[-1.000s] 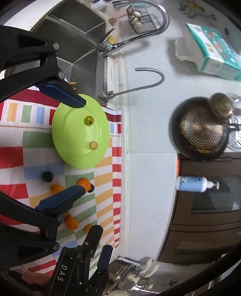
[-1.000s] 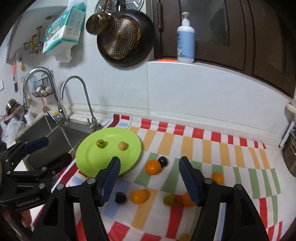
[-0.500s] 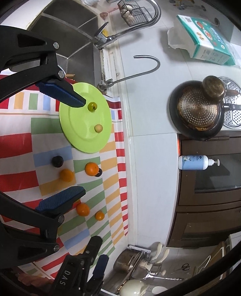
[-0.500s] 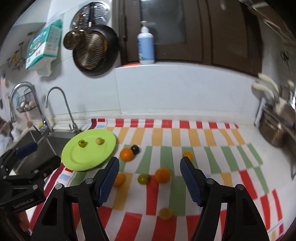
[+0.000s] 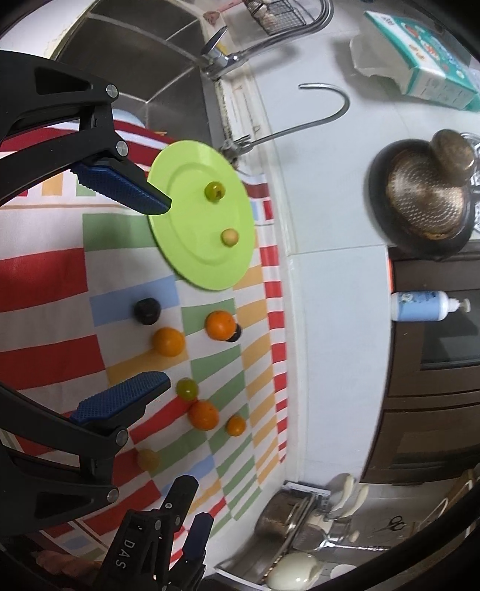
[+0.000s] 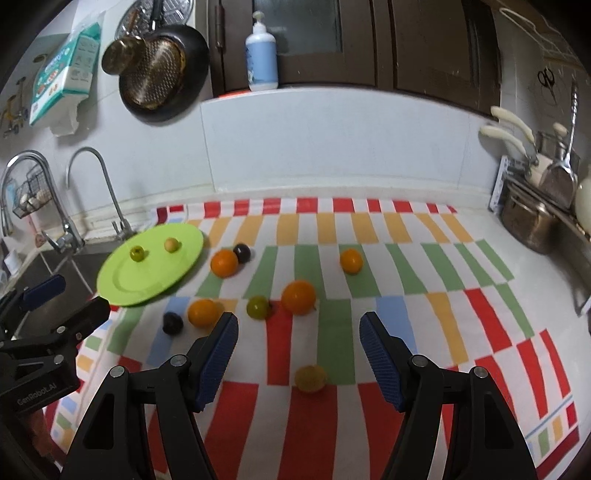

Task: Organize fruits
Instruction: 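Close the left tool on a dark plum while the right tool grips another yellow-brown fruit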

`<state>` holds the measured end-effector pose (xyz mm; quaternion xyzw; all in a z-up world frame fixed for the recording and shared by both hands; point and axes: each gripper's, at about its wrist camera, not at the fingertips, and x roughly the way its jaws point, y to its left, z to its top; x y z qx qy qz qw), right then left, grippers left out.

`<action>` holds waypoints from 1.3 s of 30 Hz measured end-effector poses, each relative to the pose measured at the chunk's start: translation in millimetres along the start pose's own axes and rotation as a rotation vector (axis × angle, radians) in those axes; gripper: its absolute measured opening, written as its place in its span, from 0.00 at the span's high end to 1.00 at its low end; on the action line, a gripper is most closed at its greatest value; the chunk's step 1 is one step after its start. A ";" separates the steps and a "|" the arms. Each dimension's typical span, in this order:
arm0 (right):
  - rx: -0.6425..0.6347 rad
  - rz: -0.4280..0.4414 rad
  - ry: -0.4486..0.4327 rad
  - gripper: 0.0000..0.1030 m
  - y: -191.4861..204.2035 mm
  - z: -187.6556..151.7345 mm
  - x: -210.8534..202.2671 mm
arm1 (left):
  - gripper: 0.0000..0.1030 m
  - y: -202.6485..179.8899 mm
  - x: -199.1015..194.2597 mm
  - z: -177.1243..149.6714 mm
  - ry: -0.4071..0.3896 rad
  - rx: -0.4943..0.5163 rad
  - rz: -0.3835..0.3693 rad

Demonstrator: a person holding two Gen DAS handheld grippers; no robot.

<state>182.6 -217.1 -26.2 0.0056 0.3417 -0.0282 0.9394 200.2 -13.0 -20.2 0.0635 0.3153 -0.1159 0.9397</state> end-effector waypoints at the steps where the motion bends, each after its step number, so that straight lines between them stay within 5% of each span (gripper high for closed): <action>1: 0.004 -0.001 0.012 0.33 -0.2 -2.5 2.7 | 0.16 -0.7 2.8 -2.0 0.006 0.006 -0.001; 12: 0.037 -0.027 0.121 0.39 -2.2 -26.9 34.3 | 0.20 -2.2 39.3 -11.9 0.060 0.050 -0.037; 28: 0.094 -0.066 0.203 0.62 -8.9 -41.0 65.5 | 0.59 -7.4 93.6 -16.6 0.161 0.057 -0.088; 39: 0.082 -0.047 0.203 0.70 -8.3 -41.3 68.2 | 0.73 -10.6 105.1 -20.5 0.189 0.056 -0.091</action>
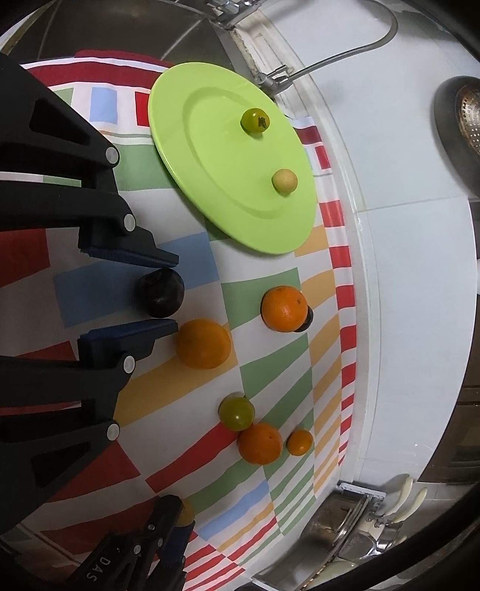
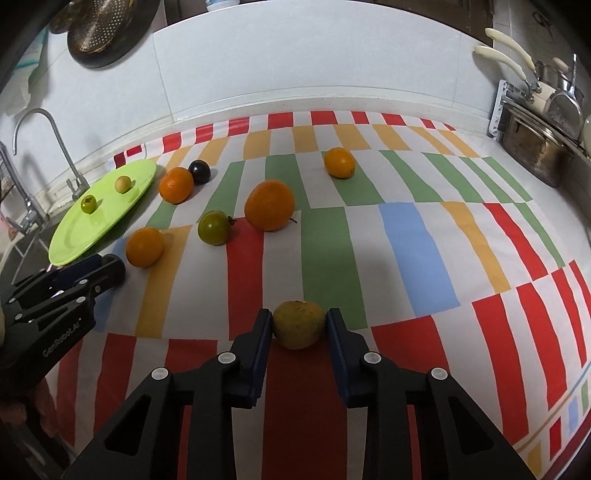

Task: Organize fruits
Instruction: 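Close the left tool on a dark plum while the right tool grips another yellow-brown fruit, then carry the plum and yellow-brown fruit onto the green plate and open both tools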

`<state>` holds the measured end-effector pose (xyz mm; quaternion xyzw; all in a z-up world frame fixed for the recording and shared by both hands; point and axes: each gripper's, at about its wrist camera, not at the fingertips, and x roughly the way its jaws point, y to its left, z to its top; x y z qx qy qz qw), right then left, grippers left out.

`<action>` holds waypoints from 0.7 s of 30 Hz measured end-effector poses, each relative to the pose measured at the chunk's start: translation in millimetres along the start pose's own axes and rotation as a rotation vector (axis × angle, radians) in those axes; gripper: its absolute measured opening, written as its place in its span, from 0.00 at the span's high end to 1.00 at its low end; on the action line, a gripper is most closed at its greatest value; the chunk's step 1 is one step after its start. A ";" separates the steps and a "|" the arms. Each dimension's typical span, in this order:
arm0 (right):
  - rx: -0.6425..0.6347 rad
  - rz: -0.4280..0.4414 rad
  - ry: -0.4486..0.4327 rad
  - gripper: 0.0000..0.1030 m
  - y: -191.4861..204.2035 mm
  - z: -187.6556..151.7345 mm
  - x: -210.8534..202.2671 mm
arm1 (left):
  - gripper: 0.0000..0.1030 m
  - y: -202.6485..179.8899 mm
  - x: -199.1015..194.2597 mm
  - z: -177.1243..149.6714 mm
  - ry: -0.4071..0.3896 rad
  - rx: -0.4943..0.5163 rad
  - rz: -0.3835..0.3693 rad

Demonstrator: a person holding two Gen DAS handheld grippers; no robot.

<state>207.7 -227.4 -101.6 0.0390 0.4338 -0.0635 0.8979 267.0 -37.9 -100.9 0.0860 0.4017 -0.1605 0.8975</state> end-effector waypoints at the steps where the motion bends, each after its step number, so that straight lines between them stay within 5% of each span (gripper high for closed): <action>1: -0.002 0.002 -0.001 0.70 -0.1 0.4 -0.1 | 0.73 0.1 -0.2 -0.3 -0.001 -0.002 0.000; 21: -0.088 0.113 -0.142 0.70 18.9 23.3 -54.3 | 0.73 4.0 -71.9 2.4 -0.099 -0.044 0.016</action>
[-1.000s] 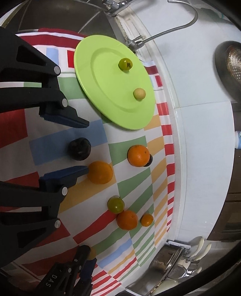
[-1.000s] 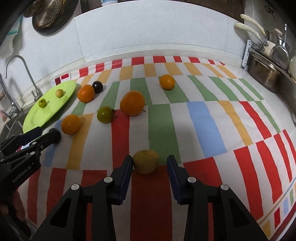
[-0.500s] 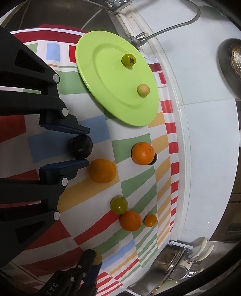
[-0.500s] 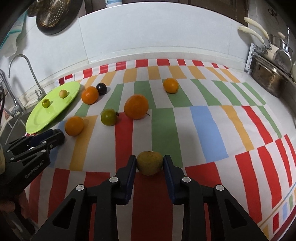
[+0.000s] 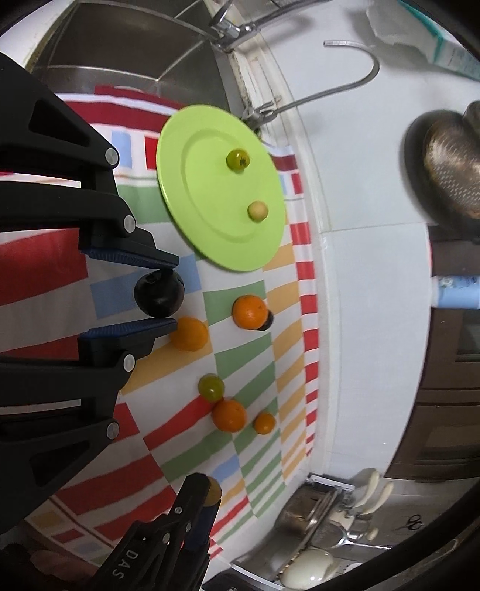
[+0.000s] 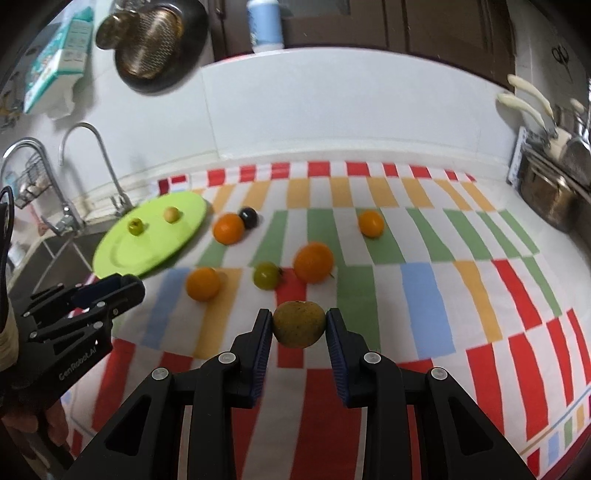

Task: Organize fruits
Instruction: 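Carry the plum and yellow-brown fruit onto the green plate and open both tools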

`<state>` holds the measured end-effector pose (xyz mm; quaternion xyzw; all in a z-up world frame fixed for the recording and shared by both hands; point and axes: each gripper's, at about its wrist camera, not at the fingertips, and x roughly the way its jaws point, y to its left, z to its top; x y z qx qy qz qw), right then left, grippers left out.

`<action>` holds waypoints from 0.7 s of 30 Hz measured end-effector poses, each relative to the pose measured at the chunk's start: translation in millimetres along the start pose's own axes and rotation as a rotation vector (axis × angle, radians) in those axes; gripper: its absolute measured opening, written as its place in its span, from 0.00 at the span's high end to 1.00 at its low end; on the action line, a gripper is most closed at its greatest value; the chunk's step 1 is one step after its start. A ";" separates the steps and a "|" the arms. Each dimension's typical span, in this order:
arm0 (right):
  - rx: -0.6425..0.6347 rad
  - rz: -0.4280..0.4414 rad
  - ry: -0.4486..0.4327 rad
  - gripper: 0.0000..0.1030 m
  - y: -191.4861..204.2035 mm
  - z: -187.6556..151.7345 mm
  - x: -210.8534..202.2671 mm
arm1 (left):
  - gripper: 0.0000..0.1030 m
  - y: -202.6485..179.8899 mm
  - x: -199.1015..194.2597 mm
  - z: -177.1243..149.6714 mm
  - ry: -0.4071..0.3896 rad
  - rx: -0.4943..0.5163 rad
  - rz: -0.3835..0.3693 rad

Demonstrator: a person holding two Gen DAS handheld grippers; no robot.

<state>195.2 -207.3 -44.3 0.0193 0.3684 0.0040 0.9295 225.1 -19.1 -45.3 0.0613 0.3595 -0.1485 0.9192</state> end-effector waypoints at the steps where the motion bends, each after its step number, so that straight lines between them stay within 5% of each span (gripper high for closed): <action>1: -0.006 0.009 -0.008 0.70 1.5 2.2 -2.9 | 0.73 0.5 -4.5 0.5 -0.007 -0.002 0.004; 21: -0.137 0.211 -0.100 0.70 56.1 47.7 -11.9 | 0.73 37.6 -45.2 21.4 -0.118 -0.085 0.084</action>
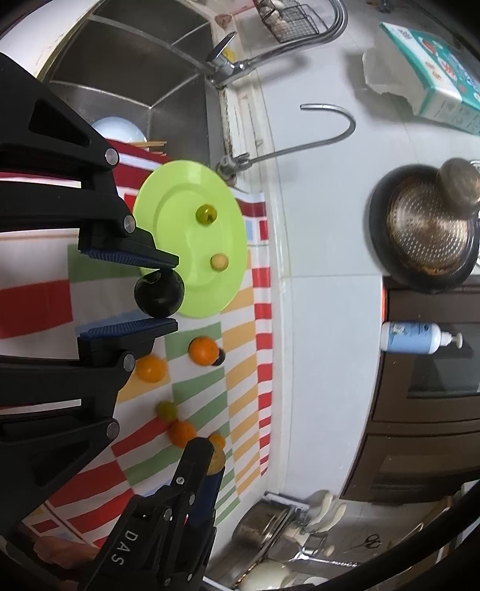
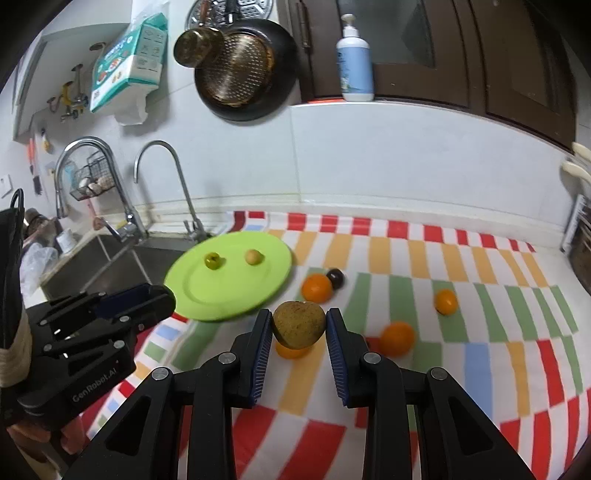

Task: Organize fruits
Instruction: 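Carry the plum and yellow-brown fruit onto the green plate and open both tools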

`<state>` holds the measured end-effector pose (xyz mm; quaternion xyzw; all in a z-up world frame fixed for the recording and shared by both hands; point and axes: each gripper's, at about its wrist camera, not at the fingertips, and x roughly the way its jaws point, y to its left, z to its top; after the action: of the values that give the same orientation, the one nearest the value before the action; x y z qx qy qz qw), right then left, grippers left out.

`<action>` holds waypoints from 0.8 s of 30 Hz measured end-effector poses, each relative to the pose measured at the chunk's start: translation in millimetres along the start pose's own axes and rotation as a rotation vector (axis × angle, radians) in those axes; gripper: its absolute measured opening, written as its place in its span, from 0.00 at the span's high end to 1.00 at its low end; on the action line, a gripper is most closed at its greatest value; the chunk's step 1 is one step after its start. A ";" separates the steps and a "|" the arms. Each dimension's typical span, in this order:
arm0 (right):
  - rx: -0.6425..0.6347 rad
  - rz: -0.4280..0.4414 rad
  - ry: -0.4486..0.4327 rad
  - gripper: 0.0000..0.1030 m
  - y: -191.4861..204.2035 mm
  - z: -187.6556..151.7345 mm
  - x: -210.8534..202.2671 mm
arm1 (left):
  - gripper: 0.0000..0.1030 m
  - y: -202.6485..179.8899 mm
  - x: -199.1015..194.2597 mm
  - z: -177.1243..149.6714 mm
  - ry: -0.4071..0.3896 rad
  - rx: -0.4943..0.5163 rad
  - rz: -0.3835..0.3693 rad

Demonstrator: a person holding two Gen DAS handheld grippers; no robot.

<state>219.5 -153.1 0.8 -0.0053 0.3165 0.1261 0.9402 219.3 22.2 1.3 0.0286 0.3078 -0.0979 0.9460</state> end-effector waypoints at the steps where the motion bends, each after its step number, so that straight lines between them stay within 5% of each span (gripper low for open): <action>1: -0.004 0.012 0.002 0.70 1.9 3.4 2.7 | 0.73 2.7 -0.2 1.6 -0.004 -0.003 0.006; 24: -0.124 0.159 0.098 0.70 45.2 57.4 112.2 | 0.73 66.7 54.9 29.3 0.016 -0.042 0.079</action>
<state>328.9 -78.0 -17.1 -0.0445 0.3532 0.2191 0.9085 293.2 75.0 -7.7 0.0215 0.3159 -0.0536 0.9470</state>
